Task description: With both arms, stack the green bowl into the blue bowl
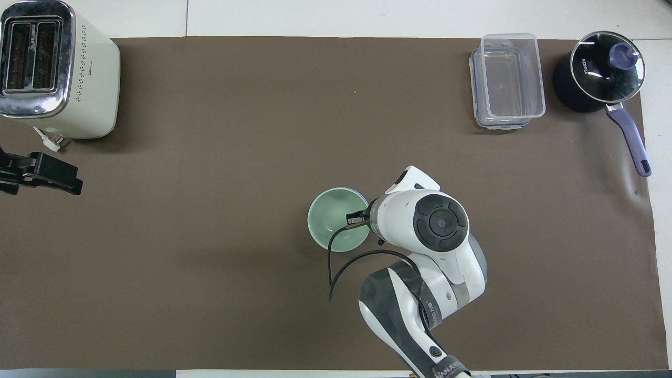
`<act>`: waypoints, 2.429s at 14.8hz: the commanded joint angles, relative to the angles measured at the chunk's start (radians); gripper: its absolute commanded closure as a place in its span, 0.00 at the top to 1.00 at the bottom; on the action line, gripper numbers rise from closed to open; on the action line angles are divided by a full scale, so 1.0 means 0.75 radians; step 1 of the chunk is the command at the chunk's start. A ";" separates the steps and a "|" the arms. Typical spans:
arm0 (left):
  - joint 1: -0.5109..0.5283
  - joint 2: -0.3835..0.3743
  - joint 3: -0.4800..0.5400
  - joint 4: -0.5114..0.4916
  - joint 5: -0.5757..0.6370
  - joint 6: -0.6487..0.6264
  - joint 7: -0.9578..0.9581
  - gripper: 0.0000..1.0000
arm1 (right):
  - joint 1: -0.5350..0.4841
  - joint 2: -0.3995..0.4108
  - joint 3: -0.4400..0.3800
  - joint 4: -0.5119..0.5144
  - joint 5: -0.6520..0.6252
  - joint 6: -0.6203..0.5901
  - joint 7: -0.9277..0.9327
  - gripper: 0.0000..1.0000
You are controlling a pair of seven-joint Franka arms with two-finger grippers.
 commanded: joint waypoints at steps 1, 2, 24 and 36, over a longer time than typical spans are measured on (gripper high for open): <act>0.010 -0.063 0.000 -0.124 0.029 0.128 -0.009 1.00 | -0.005 -0.013 -0.001 -0.035 0.031 0.028 -0.050 0.00; 0.014 -0.063 0.000 -0.130 0.029 0.148 -0.009 1.00 | -0.005 -0.013 -0.001 -0.033 0.031 0.026 -0.050 0.00; 0.018 -0.032 -0.003 -0.114 0.029 0.130 -0.009 1.00 | -0.479 -0.312 -0.015 0.028 -0.001 -0.318 -0.099 1.00; 0.008 -0.051 -0.005 -0.132 0.029 0.118 -0.005 1.00 | -0.700 -0.167 -0.013 0.560 -0.218 -0.841 -0.107 1.00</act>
